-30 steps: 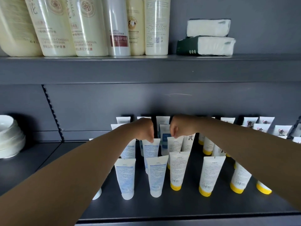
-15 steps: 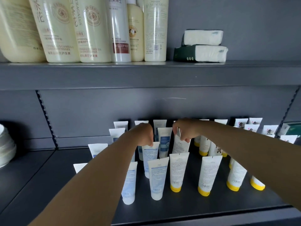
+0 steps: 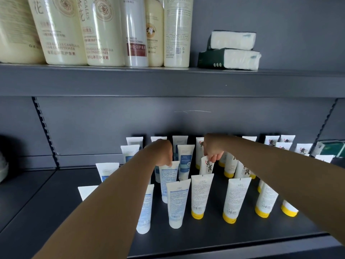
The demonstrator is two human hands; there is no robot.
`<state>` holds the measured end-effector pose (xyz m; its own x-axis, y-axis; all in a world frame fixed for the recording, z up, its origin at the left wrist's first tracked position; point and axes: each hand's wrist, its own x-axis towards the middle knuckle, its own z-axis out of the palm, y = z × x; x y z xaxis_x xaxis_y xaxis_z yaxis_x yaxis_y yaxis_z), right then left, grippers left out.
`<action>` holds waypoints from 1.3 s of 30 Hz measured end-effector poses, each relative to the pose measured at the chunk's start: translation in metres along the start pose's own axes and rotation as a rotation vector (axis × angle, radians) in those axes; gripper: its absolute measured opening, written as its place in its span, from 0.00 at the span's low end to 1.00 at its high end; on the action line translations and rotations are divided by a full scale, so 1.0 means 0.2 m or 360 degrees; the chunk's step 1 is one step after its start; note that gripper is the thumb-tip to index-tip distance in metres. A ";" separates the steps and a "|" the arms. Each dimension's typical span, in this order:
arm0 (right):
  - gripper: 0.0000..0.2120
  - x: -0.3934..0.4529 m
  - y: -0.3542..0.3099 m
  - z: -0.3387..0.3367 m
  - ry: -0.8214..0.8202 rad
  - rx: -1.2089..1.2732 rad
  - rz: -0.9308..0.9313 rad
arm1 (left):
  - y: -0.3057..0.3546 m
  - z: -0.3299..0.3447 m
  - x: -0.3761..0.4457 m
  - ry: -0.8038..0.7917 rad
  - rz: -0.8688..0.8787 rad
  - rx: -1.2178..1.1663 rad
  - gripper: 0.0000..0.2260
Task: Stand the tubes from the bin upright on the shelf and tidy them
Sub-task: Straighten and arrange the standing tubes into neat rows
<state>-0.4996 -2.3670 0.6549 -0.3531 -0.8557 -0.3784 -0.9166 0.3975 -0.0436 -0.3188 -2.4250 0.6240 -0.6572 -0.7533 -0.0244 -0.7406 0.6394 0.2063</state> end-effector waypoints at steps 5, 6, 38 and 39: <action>0.12 -0.02 0.02 0.01 -0.0004 -0.0014 -0.0071 | 0.00 0.00 0.01 -0.0010 0.0005 -0.0001 0.12; 0.12 -0.03 0.03 0.01 0.0066 -0.0022 -0.0124 | 0.00 -0.01 0.01 -0.0014 0.0009 -0.0003 0.12; 0.06 -0.06 0.22 0.05 0.0454 -0.0398 -0.0505 | 0.01 -0.04 0.00 -0.0082 0.0006 0.0009 0.10; 0.07 -0.07 0.21 0.05 0.0452 -0.0412 -0.0516 | 0.01 -0.04 0.00 -0.0083 0.0006 0.0009 0.11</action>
<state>-0.5318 -2.3352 0.6498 -0.0465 -0.9923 -0.1151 -0.9914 0.0317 0.1271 -0.3201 -2.4243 0.6316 -0.6660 -0.7422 -0.0745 -0.7391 0.6430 0.2007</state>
